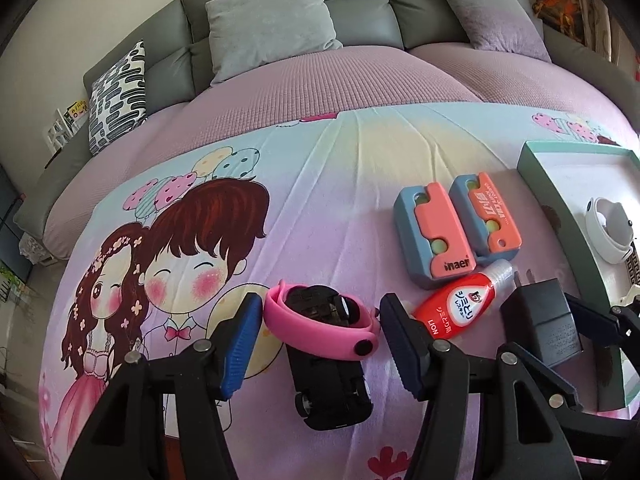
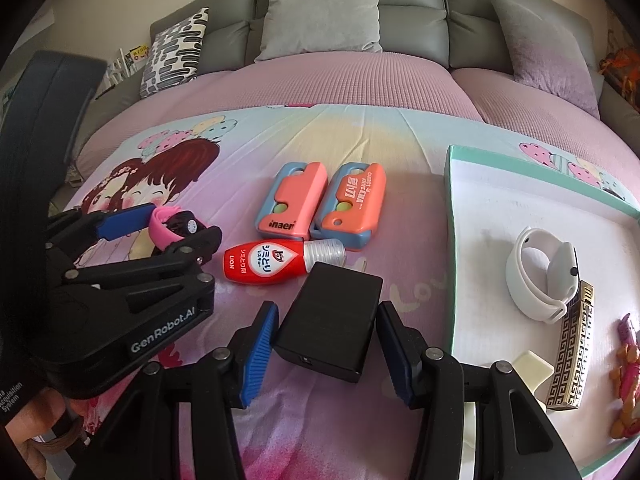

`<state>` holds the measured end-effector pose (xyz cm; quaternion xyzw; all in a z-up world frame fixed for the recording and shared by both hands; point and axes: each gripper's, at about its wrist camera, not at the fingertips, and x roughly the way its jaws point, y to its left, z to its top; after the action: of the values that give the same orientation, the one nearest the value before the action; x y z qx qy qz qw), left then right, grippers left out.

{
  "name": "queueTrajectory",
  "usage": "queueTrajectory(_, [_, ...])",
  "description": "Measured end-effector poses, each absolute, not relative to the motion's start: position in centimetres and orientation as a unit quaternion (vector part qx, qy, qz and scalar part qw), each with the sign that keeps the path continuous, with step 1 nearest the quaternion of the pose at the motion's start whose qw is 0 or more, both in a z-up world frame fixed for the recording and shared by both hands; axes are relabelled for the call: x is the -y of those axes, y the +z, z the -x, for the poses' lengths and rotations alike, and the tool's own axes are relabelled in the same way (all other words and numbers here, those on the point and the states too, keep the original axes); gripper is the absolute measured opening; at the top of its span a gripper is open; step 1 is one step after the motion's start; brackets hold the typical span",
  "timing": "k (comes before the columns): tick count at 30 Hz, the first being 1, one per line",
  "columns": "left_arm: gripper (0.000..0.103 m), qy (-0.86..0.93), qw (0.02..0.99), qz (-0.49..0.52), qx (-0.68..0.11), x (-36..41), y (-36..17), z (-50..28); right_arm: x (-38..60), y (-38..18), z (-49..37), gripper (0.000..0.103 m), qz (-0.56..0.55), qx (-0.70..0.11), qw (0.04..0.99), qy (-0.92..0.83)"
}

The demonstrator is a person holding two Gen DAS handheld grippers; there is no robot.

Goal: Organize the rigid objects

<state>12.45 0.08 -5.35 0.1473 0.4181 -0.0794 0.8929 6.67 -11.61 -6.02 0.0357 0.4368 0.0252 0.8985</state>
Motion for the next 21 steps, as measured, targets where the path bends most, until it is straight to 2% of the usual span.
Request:
queueTrajectory(8, [0.062,-0.080,0.900,-0.122,-0.411,-0.5,-4.7,-12.4,12.0,-5.9,-6.6,0.054,-0.047,-0.432,0.900,0.028])
queueTrajectory(13, [0.061,-0.089,0.913,-0.090,-0.388,-0.7,-3.2,-12.0,13.1,-5.1,-6.2,0.049,-0.067,-0.413,0.908,0.017])
queueTrajectory(21, [0.061,-0.093,0.930,-0.071,-0.350,-0.5,-0.7,-11.0,13.9,-3.6,-5.6,0.047,-0.083,-0.380,0.921,0.018])
